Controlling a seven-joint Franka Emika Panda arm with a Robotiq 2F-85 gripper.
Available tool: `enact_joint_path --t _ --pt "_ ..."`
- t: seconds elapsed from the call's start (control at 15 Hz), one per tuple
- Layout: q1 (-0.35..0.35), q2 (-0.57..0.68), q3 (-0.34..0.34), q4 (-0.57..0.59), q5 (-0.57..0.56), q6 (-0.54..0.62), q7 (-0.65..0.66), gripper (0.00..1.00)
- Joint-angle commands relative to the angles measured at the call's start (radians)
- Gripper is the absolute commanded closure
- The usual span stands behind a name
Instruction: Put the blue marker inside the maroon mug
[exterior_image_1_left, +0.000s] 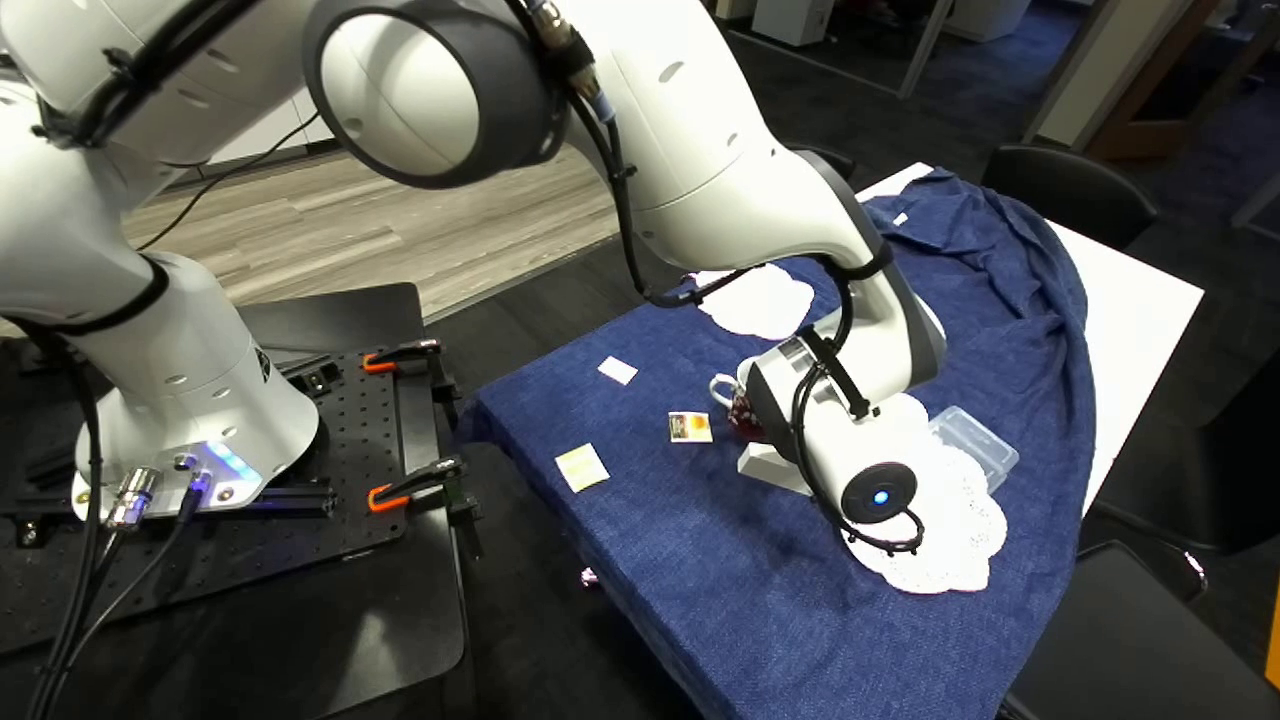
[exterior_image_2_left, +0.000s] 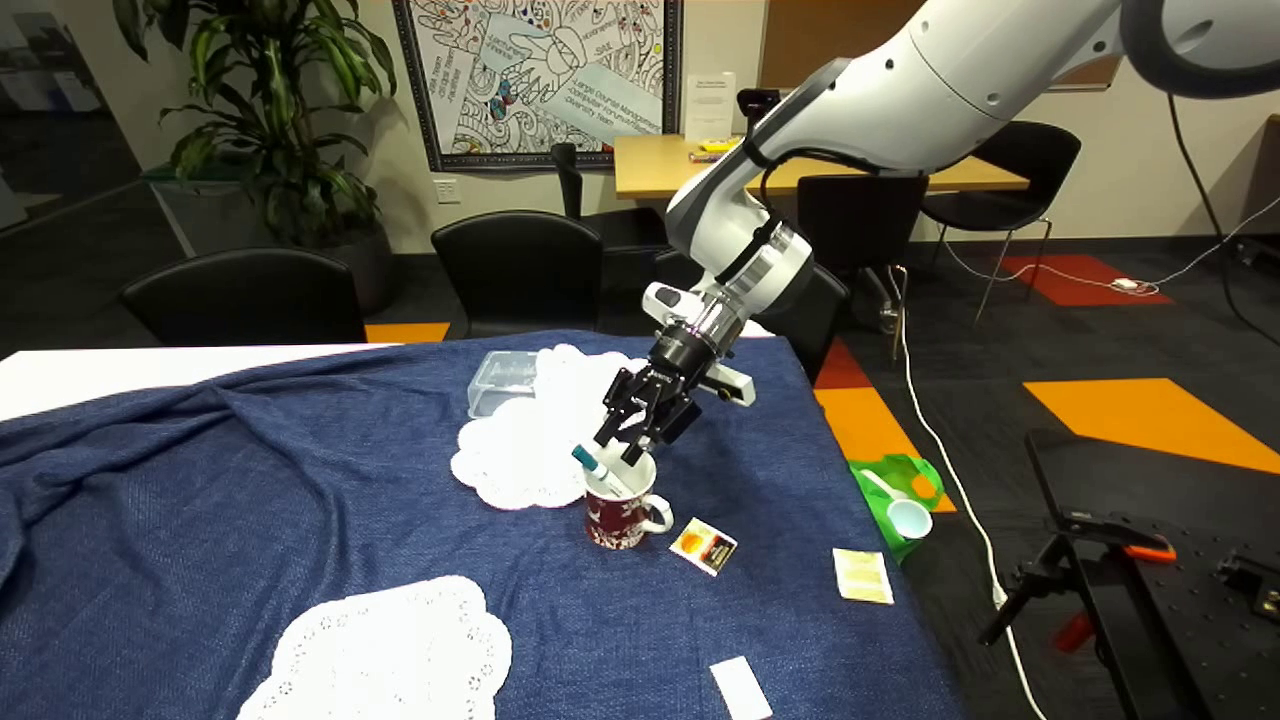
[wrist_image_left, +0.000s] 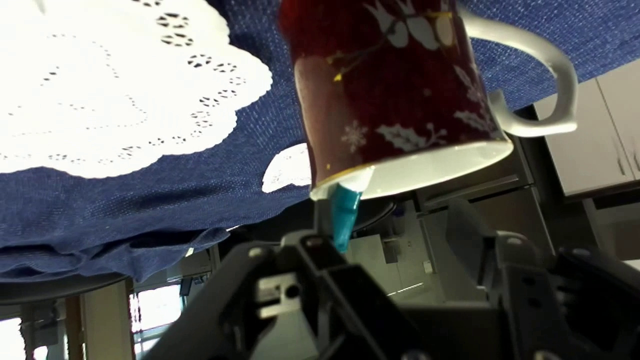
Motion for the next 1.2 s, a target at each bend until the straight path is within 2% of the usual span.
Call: enact_joint_path --t 0.0,0.07,0.13,0.6,1.13 --pt "0.009 -0.001 -0.002 0.004 0.025 0.031 -0.026 0.08" --pt "0.008 -0.013 -0.001 -0.01 0.026 0.029 -0.031 0.01" --pt "0.007 -0.024 0.0 -0.021 0.026 0.026 -0.036 0.0" --pt "-0.004 -0.124 0.005 -0.108 0.025 -0.014 -0.077 0.0" --pt "0.005 -0.378 -0.022 -0.338 0.028 -0.073 -0.157 0.0"
